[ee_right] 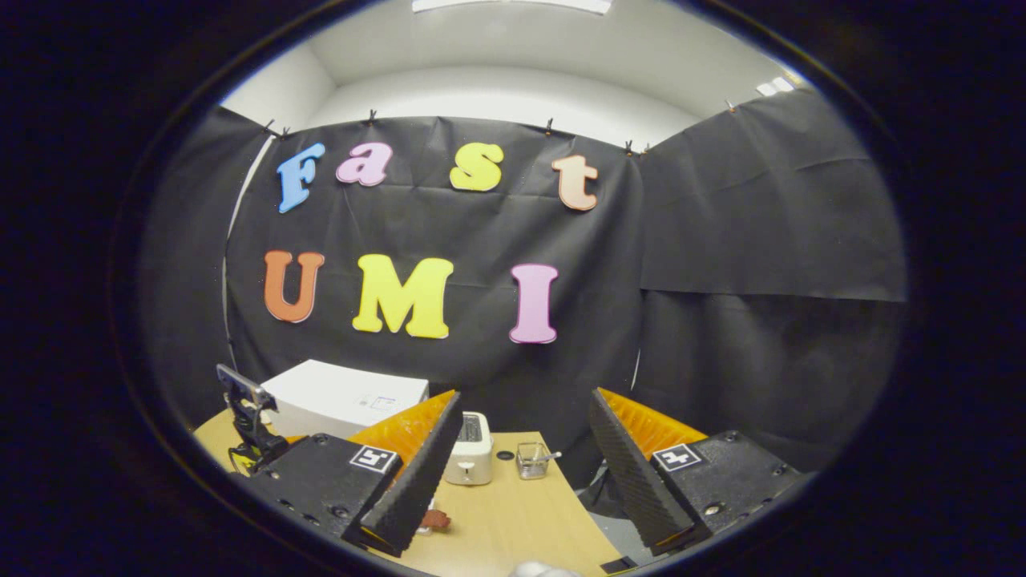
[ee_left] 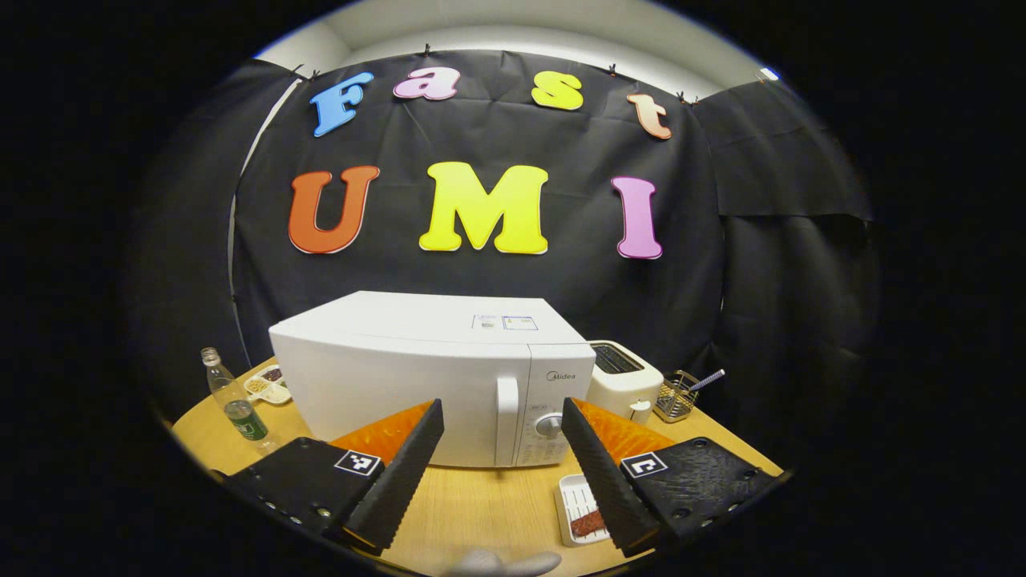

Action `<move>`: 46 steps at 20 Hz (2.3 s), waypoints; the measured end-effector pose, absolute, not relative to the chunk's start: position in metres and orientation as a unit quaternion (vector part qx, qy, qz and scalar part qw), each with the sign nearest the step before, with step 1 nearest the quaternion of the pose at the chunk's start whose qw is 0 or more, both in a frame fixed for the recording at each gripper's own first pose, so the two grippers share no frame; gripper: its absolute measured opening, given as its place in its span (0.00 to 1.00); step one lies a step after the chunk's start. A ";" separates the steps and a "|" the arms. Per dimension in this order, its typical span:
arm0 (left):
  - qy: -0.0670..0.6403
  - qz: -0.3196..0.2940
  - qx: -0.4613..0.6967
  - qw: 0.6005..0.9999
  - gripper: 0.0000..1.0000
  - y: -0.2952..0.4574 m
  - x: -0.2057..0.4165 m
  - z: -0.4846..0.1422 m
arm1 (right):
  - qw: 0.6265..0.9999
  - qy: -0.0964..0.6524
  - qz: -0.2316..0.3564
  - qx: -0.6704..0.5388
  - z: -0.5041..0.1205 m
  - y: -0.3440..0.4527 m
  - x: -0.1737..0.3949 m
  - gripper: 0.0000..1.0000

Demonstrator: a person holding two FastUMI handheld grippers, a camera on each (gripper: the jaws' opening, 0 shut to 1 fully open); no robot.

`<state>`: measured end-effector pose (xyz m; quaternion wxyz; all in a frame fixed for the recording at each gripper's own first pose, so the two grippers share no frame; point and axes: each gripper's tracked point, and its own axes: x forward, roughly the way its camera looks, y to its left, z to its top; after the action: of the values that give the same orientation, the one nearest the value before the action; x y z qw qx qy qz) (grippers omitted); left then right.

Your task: Open the microwave oven with the left hand, put the food in, and close the microwave oven.

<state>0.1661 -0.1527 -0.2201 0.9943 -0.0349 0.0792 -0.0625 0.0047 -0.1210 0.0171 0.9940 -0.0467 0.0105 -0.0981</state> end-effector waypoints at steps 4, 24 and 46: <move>0.105 -0.045 -0.033 0.993 0.93 -0.165 0.214 -0.263 | 0.991 0.041 -0.120 -0.049 0.003 -0.146 0.005 1.00; 0.092 -0.050 -0.005 0.994 0.17 -0.162 0.244 -0.290 | 0.988 0.079 -0.126 -0.050 -0.026 -0.155 0.012 1.00; 0.164 -0.005 0.021 0.986 0.19 -0.010 0.033 -0.301 | 0.995 0.095 0.011 -0.009 -0.063 -0.032 0.019 1.00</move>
<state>0.0333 -0.0097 -0.3006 0.9862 0.0206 0.1639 -0.0052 0.0190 -0.0316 -0.0631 0.9954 -0.0092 0.0948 0.0110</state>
